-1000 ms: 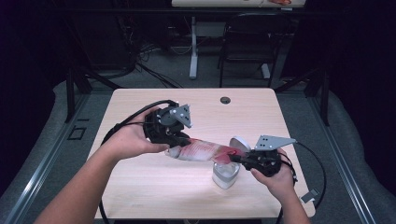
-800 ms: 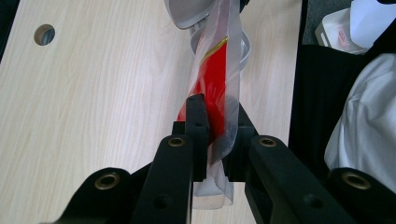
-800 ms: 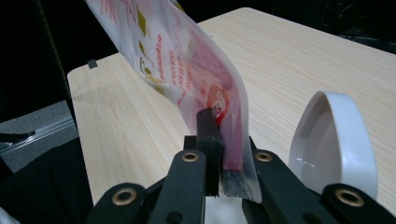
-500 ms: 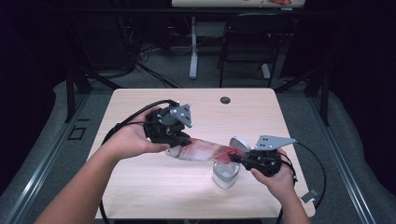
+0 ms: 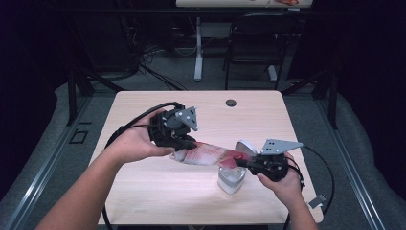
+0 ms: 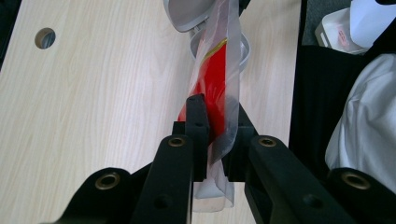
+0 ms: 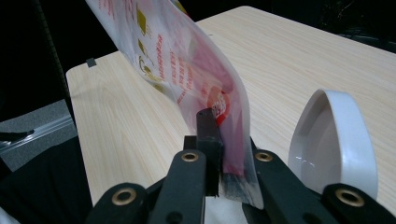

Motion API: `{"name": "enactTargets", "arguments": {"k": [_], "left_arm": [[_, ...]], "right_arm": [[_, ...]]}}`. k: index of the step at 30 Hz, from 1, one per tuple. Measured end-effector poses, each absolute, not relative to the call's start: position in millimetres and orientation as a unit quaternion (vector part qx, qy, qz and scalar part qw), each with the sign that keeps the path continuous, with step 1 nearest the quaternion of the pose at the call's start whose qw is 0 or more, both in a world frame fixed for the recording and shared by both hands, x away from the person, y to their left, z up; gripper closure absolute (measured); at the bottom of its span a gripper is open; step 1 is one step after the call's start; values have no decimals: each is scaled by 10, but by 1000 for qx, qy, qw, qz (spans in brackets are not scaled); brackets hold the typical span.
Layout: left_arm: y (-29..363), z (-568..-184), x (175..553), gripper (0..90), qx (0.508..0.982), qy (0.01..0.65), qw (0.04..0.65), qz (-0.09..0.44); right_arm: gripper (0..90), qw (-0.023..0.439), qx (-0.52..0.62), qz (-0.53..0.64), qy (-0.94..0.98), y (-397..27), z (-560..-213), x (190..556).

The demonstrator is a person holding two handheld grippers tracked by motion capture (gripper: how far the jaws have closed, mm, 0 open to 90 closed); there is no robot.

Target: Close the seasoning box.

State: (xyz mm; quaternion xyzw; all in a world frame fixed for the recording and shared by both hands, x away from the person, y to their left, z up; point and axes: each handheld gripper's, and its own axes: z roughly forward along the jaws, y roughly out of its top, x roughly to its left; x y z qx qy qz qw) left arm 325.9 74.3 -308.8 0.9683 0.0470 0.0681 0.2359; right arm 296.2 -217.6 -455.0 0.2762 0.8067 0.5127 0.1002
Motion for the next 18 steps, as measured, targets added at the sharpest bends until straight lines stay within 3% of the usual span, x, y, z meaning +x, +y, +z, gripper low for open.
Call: {"name": "enactTargets", "arguments": {"k": [18], "left_arm": [[720,-3071,3260,836,970,44,231,68]], "right_arm": [[883,98,276,513,807,-2174,-4558,2965]]}}
